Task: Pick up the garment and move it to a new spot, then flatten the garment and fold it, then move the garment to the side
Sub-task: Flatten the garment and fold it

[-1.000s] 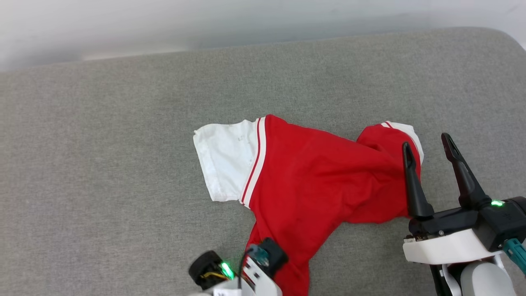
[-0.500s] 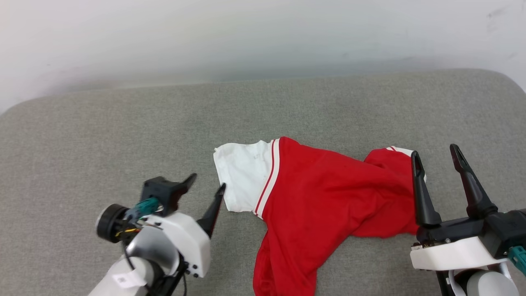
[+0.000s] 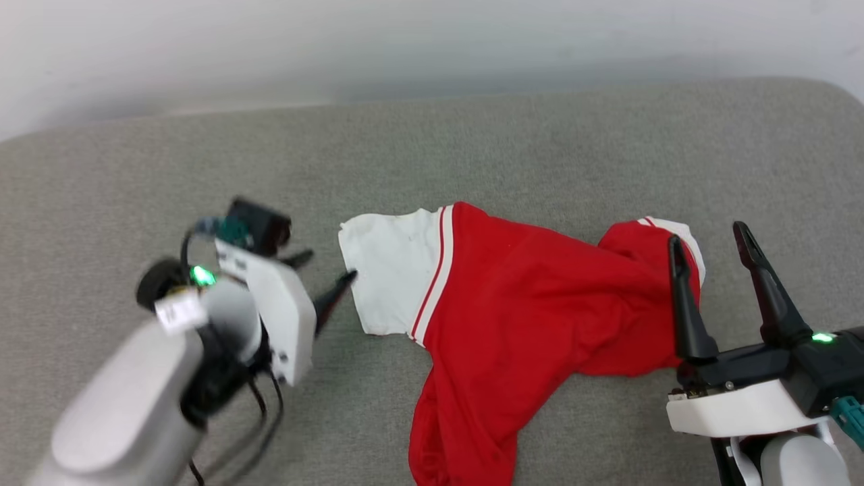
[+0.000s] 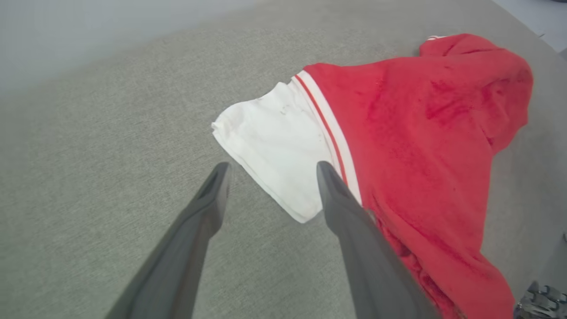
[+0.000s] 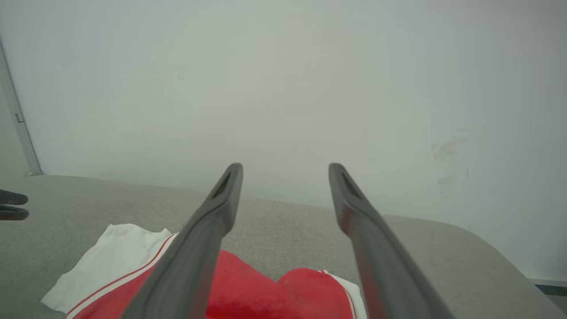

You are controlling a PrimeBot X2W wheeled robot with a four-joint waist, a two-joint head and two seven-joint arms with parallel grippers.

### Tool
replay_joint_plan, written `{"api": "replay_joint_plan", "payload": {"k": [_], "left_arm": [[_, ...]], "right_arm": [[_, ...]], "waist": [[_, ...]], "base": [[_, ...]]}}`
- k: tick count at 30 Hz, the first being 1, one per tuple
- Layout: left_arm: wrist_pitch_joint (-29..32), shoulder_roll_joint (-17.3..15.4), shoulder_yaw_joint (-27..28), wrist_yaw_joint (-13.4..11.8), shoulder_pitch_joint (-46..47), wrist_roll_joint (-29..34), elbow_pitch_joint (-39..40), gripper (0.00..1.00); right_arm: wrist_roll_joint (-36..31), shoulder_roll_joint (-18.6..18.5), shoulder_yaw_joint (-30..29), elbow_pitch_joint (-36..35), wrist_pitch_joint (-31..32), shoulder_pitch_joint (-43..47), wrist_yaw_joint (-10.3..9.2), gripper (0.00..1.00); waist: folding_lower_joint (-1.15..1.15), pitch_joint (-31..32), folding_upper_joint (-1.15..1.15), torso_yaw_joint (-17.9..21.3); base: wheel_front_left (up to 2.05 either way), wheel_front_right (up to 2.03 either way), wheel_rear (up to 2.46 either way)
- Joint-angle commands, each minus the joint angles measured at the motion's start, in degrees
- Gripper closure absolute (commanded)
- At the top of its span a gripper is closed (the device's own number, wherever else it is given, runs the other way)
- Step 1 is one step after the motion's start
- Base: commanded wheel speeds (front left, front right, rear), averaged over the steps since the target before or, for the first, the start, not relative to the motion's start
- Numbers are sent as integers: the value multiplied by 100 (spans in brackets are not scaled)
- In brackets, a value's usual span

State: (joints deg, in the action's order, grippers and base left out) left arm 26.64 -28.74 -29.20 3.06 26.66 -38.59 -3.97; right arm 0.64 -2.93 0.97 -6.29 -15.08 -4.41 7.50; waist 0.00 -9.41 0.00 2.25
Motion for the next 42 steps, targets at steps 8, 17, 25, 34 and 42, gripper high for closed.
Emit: {"api": "replay_joint_plan", "payload": {"k": [8, 17, 25, 34, 42], "left_arm": [[1884, -56, -17, 235, 1597, -832, -1109, 0], [2376, -95, -157, 202, 2285, -683, -1944, 0], [2468, -156, -531, 294, 2507, -343, -2539, 0], [2456, -246, -777, 382, 2253, -397, -2773, 100], [1651, -492, -497, 311, 2254, -370, -2961, 100]], "right_arm": [[237, 10, 64, -30, -14, -301, -2, 0], [404, 10, 83, -59, -14, -445, -2, 0], [502, 10, 90, -66, -14, -535, -2, 0], [452, 9, 21, -55, -14, -532, -2, 0], [322, 8, -14, -9, -14, -418, -2, 0]], "waist": [[0, -665, 0, 526], [0, -1123, 0, 878], [0, -1350, 0, 1032], [0, -1275, 0, 924], [0, -1018, 0, 650]], "base": [[0, 0, 0], [0, 0, 0], [0, 0, 0], [0, 0, 0], [0, 0, 0]]}}
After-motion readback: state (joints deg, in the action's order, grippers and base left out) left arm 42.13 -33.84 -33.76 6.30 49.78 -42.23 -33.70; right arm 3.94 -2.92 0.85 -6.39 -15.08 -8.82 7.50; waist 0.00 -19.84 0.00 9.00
